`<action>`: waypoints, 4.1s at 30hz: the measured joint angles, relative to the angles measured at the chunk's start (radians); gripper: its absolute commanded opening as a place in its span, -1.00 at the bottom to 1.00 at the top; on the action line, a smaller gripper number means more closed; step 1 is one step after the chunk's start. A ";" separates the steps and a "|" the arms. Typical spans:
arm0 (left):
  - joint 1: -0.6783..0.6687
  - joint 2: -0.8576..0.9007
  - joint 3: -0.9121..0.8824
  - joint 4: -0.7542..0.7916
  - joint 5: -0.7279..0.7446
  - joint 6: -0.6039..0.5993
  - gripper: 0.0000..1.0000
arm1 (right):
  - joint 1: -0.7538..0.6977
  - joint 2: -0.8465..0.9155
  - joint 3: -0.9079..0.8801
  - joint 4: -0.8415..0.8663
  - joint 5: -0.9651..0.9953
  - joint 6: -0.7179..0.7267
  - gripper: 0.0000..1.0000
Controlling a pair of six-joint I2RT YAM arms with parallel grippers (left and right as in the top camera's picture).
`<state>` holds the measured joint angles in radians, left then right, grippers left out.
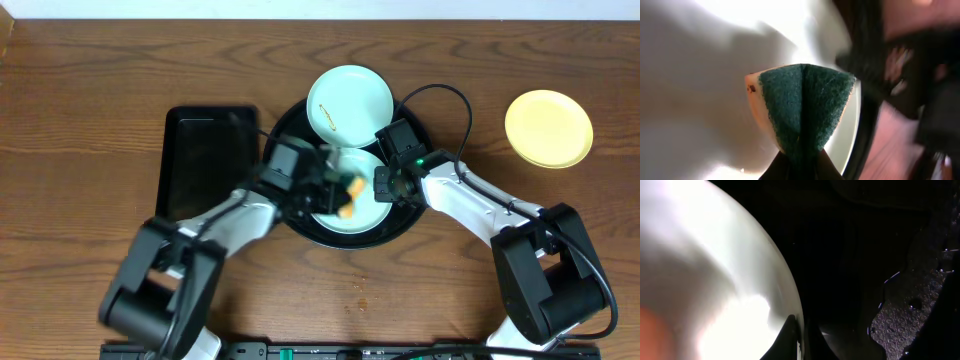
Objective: Clean dirty plates on tray and stack at the side
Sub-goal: 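Move left gripper with sponge back over the small black tray, then lift the pale green plate with right gripper off the round tray, then carry plate right and set it onto the yellow plate, release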
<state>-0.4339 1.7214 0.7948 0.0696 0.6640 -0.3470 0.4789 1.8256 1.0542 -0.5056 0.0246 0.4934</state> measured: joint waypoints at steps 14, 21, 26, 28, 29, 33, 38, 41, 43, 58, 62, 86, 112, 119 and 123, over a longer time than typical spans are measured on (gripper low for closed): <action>0.421 -0.455 0.039 -0.022 0.016 -0.068 -0.85 | 0.004 -0.002 0.068 -0.128 0.013 -0.012 -0.98; 0.569 -0.454 0.041 -0.202 0.018 -0.068 -0.85 | 0.046 -0.170 0.204 -0.214 0.244 -0.116 -0.98; 0.607 -0.433 0.042 -0.297 -0.012 -0.044 -0.85 | 0.101 -0.317 0.245 -0.176 0.445 -0.204 -0.98; 0.608 -0.427 0.042 -0.333 -0.046 -0.037 -0.85 | 0.123 -0.353 0.246 -0.158 0.533 -0.243 -0.98; 0.609 -0.425 0.042 -0.346 -0.063 -0.034 -0.85 | 0.130 -0.362 0.246 -0.148 0.577 -0.267 -0.98; 0.609 -0.419 0.042 -0.365 -0.126 -0.018 -0.85 | 0.185 -0.361 0.246 -0.121 0.758 -0.348 -0.97; 0.609 -0.418 0.042 -0.366 -0.161 -0.003 -0.85 | 0.293 -0.356 0.246 -0.029 0.983 -0.436 -0.97; 0.609 -0.418 0.042 -0.366 -0.172 0.007 -0.85 | 0.359 -0.353 0.246 0.048 1.089 -0.500 -0.97; 0.609 -0.418 0.042 -0.366 -0.175 0.008 -0.85 | 0.406 -0.350 0.246 0.101 1.148 -0.551 -0.98; 0.609 -0.418 0.042 -0.366 -0.177 0.008 -0.84 | 0.507 -0.243 0.246 0.299 1.254 -0.927 -0.97; 0.609 -0.418 0.042 -0.366 -0.177 0.008 -0.85 | 0.507 -0.235 0.246 0.324 1.255 -0.970 -0.97; 0.609 -0.418 0.042 -0.366 -0.178 0.008 -0.85 | 0.458 -0.235 0.247 0.232 1.068 -0.888 -0.98; 0.609 -0.418 0.042 -0.367 -0.178 0.008 -0.85 | -0.759 -0.211 0.245 0.054 -0.245 -0.352 -0.98; 0.609 -0.418 0.042 -0.368 -0.178 0.008 -0.85 | -0.954 -0.085 0.245 0.108 -0.257 -0.351 -0.98; 0.609 -0.418 0.042 -0.368 -0.177 0.008 -0.85 | -0.998 0.010 0.245 0.126 -0.253 -0.352 -0.98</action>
<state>0.1753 1.3029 0.8364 -0.2981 0.4866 -0.3393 -0.5190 1.8351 1.2991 -0.3798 -0.2283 0.1417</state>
